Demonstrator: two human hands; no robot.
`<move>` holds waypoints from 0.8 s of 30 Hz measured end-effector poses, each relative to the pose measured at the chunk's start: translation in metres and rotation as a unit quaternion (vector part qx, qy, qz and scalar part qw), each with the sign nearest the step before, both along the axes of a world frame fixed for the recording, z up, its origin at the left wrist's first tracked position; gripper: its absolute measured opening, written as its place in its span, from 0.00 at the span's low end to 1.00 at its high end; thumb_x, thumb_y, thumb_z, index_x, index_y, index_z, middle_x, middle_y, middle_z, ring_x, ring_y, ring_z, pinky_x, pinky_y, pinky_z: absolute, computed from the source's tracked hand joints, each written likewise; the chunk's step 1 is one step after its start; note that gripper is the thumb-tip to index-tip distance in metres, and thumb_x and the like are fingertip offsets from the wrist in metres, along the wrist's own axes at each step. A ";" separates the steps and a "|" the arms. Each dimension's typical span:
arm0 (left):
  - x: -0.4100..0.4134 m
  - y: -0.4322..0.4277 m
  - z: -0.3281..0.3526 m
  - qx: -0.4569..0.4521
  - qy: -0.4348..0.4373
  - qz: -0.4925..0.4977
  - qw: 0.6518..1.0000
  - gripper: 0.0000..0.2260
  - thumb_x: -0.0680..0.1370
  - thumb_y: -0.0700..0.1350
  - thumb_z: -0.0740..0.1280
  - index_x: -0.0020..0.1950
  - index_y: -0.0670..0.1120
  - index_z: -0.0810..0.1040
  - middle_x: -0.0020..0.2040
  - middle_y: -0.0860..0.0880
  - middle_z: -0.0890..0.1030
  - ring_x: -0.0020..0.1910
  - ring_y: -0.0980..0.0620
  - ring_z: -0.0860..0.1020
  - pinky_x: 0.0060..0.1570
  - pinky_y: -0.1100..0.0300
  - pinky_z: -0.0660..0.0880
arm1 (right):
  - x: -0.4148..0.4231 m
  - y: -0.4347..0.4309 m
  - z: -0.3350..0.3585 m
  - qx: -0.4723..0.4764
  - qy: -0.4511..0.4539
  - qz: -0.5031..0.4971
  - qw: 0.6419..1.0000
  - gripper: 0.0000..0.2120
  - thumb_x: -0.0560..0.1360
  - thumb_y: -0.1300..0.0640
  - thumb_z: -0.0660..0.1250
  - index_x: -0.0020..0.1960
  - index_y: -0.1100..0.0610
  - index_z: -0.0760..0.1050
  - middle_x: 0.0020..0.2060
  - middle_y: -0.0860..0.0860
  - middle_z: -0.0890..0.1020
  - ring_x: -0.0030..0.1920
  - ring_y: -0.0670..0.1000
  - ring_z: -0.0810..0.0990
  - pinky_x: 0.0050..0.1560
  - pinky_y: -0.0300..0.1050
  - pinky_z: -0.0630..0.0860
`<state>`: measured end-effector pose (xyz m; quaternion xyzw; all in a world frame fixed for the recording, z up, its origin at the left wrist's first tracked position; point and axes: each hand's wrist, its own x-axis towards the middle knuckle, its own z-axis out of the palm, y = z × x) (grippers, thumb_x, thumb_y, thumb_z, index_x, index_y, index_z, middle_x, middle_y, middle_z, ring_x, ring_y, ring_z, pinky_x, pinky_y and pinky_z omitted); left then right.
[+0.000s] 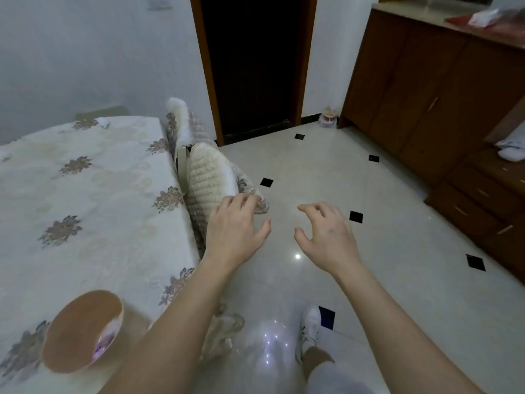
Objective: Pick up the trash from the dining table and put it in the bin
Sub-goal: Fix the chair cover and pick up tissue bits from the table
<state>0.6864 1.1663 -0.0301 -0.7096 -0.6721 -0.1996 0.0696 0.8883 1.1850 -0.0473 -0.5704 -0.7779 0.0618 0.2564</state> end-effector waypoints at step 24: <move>0.065 0.351 -0.026 -0.019 0.013 0.102 0.994 0.21 0.72 0.59 0.63 0.59 0.50 0.78 0.56 0.51 0.81 0.54 0.46 0.78 0.49 0.51 0.74 | 0.053 0.409 -0.013 -0.005 -0.033 0.108 0.994 0.21 0.71 0.52 0.69 0.63 0.53 0.75 0.54 0.53 0.79 0.57 0.56 0.76 0.53 0.53 0.74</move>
